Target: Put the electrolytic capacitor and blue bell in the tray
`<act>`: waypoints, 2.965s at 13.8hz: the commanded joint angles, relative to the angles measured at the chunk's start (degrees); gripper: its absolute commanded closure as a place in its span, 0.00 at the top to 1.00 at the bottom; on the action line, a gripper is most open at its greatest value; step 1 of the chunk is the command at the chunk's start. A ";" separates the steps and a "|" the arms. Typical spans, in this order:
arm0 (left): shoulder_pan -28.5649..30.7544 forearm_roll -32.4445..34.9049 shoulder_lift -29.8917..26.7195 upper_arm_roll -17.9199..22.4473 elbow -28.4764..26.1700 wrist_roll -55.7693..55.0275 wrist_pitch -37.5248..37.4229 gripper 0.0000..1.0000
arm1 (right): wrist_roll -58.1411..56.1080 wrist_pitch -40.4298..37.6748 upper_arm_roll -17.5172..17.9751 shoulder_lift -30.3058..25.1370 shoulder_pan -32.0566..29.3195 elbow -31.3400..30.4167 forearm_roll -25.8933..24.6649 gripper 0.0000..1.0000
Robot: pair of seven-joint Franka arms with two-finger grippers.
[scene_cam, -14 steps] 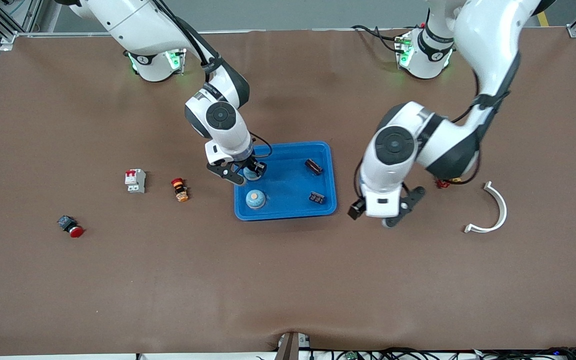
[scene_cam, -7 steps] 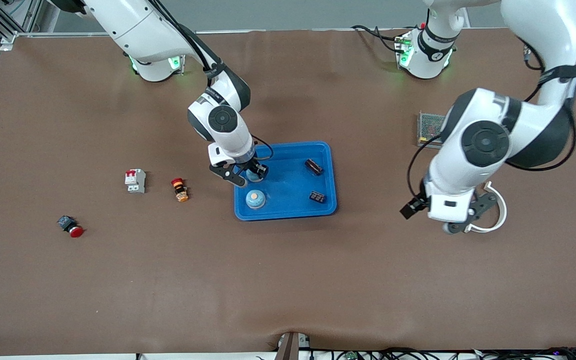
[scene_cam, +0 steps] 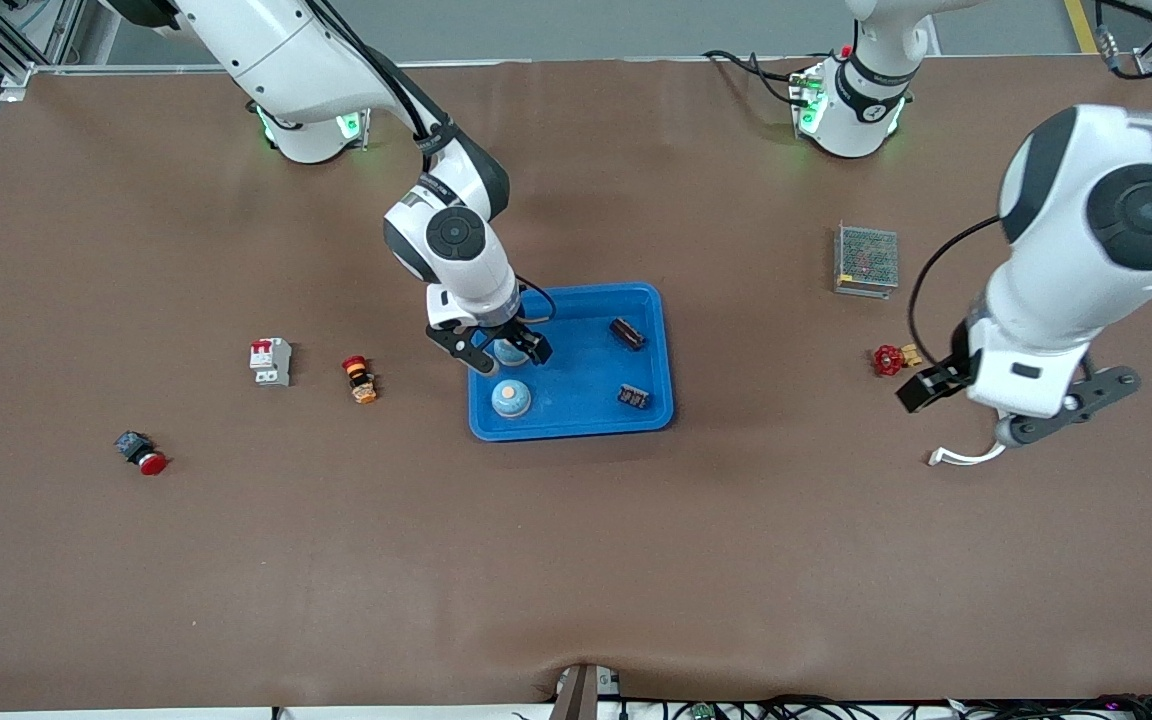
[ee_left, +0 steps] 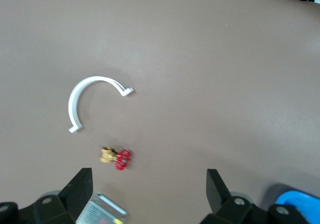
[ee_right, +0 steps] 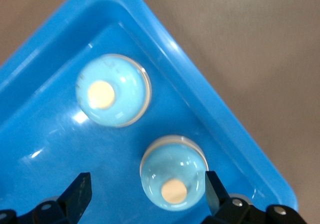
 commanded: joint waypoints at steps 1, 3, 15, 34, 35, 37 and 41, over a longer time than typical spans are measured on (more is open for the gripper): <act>-0.50 -6.39 -5.65 5.55 -1.38 8.38 -3.57 1.00 | -6.69 -4.44 0.05 0.43 -2.78 3.62 -1.44 1.00; -3.40 -9.49 -9.16 11.70 -1.90 16.89 -6.64 1.00 | -12.32 -4.63 0.05 -0.01 -5.85 3.89 -1.44 1.00; -10.53 -15.56 -19.20 26.23 -4.63 35.73 -14.75 1.00 | -49.86 -39.67 0.49 -12.83 -19.66 18.04 -0.47 1.00; -11.41 -14.86 -21.83 26.50 -5.50 36.53 -18.00 1.00 | -80.46 -65.36 -21.92 -29.28 -21.95 30.52 12.89 1.00; -11.32 -14.86 -21.92 26.50 -5.77 36.53 -17.91 1.00 | -80.38 -65.45 -22.01 -29.28 -22.13 30.87 12.80 1.00; -11.32 -14.86 -22.01 26.58 -5.77 36.53 -17.91 1.00 | -80.38 -66.23 -22.01 -29.37 -22.22 30.88 12.89 1.00; -10.97 -15.04 -21.58 26.41 -5.07 36.53 -17.65 1.00 | -80.20 -65.71 -21.92 -29.28 -22.48 30.88 12.71 1.00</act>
